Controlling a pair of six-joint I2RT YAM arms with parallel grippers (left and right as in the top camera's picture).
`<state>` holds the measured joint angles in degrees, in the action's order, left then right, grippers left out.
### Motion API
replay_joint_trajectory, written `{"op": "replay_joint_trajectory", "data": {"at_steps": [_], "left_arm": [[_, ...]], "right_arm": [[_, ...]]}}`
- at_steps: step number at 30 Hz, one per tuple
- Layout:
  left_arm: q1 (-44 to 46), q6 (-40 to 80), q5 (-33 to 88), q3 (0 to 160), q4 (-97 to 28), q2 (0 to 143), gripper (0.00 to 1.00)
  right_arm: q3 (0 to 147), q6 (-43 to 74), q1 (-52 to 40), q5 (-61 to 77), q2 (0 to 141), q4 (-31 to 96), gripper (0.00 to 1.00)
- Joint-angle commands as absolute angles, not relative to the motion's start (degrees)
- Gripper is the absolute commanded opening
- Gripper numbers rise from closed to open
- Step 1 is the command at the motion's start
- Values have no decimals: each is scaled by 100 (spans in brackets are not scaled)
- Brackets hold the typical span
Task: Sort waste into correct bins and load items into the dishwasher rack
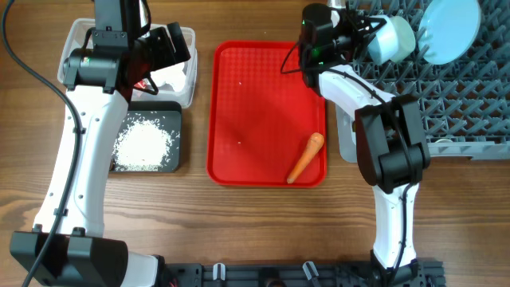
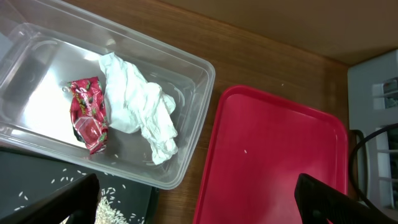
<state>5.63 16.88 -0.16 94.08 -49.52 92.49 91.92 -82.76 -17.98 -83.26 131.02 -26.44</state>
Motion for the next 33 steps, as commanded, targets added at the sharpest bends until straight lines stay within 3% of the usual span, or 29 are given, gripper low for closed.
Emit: {"op": "replay_joint_trajectory", "data": {"at_steps": [1, 4, 24, 33], "left_arm": [[567, 1737, -73, 9413, -4936, 9260, 100], [567, 1737, -73, 9413, -4936, 9260, 100], [567, 1737, -73, 9413, -4936, 9260, 100], [567, 1737, -73, 9413, -4936, 9260, 100]], "right_arm": [[9137, -8086, -1876, -8108, 13181, -2620, 75], [9137, -8202, -1946, -8108, 13181, -2902, 100], [9139, -8134, -2078, -7662, 13181, -4320, 100], [9137, -7430, -2147, -7616, 13181, -3791, 100]]}}
